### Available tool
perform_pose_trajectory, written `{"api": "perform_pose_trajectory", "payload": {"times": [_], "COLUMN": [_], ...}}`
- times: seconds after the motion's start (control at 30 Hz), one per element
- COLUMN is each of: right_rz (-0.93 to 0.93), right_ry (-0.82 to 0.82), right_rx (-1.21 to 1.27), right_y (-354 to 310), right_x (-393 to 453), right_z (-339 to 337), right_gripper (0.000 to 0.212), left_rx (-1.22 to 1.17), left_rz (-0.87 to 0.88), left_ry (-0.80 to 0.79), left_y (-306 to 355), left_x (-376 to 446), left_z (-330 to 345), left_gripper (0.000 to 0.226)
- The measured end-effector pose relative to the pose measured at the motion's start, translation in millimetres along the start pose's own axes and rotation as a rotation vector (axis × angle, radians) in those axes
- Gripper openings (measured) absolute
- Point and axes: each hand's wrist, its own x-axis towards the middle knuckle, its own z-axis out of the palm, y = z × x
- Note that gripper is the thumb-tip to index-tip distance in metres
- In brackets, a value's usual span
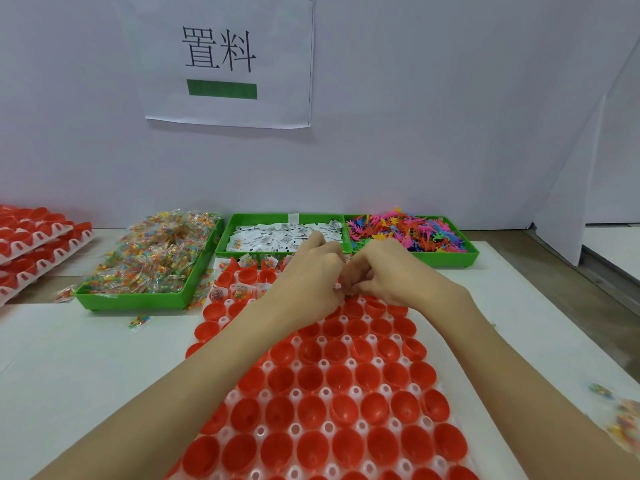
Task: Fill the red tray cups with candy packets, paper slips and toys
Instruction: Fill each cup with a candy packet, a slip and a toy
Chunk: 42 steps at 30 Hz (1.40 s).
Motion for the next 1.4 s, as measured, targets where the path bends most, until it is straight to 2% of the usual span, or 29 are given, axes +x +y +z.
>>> {"api": "perform_pose_trajectory", "payload": {"times": [0.17,0.3,0.47,0.53,0.67,0.73,0.8,0.9,1.2,1.4], "right_rz": [0.016,-0.004,0.006,0.002,-0.013,-0.03,-0.035,-0.007,0.027,-0.032], "right_ry": [0.016,0.036,0.094,0.118,0.153,0.106,0.012,-0.094,-0.224,-0.218], "right_rx": [0.036,0.061,0.102,0.119,0.134,0.13,0.103,0.045,0.013,0.218], "right_y": [5,8,12,14,12,9,7,3,-6,4], "right_x": [-2,-3,-6,-8,-10,-10,-10,-9,-10,-16], "right_z": [-3,-10,-24,-29,-34,-32,-26,-16,-12,-27], "right_gripper": [0.007,0.006,0.019,0.02,0.012,0.007,0.007,0.011,0.024,0.031], "left_rx": [0.115,0.111,-0.191,-0.209,0.036,0.152,0.228,0.217,0.218,0.223], "left_rz": [0.16,0.137,-0.021,-0.114,-0.393,-0.518,-0.554,-0.494,-0.379,-0.317], "left_ry": [-0.037,-0.015,0.22,0.34,0.459,0.444,0.429,0.44,0.505,0.574], "left_y": [-3,-11,-37,-58,-116,-140,-154,-165,-164,-158], "left_x": [-17,-37,-75,-92,-131,-150,-163,-170,-170,-166], "left_z": [-5,-10,-32,-42,-53,-53,-51,-49,-46,-47], "left_gripper": [0.024,0.035,0.035,0.032,0.018,0.021,0.023,0.024,0.03,0.029]}}
